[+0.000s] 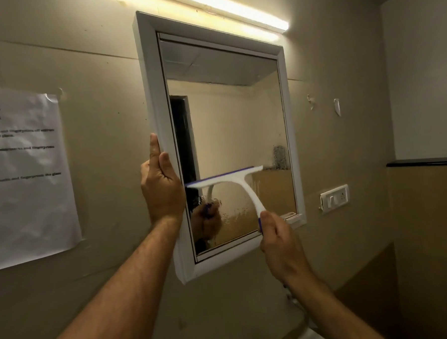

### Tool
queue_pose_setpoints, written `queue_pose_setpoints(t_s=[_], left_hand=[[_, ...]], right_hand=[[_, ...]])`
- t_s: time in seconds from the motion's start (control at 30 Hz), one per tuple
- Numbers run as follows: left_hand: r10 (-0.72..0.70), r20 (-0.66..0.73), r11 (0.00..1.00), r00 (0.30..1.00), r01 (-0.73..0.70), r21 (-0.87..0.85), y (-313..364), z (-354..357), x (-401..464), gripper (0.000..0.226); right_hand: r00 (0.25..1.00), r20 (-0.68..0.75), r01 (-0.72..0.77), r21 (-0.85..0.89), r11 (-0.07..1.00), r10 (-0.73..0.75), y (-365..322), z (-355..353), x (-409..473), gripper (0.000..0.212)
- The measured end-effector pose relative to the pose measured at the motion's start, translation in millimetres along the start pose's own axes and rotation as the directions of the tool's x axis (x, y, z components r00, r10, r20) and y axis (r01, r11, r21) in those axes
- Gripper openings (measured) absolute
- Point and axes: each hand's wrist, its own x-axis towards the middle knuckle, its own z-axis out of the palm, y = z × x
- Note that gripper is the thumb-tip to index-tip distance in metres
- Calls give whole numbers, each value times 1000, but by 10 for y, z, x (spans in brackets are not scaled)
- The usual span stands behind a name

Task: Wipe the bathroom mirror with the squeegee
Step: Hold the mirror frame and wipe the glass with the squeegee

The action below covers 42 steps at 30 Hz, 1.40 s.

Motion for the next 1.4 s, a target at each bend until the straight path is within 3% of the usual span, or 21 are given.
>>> queue_pose_setpoints(t_s=[0.13,0.47,0.63,1.07,1.4], left_hand=[[-7,14,1000,1000,8,-16,-4,-10,-8,45],[-3,-12,999,1000,2,-41,-43,20,-17,44],[9,9,999,1000,-8,-31,-68,4,-61,45],[-8,3,1000,1000,8,-16,-101,-5,-125,45],[0,5,1000,1000,0,-15,-105,-28,-174,44]], right_hand=[[1000,-5,31,-9,999,-31,-165,40,157,36],[993,54,-106,54,993,103,216,108,-225,42],[981,119,-175,226,958,151,-76,35,-31,42],[973,116,-216,157,964,200,295,87,-332,40],[987,90,-143,146,979,131,-12,90,4,38]])
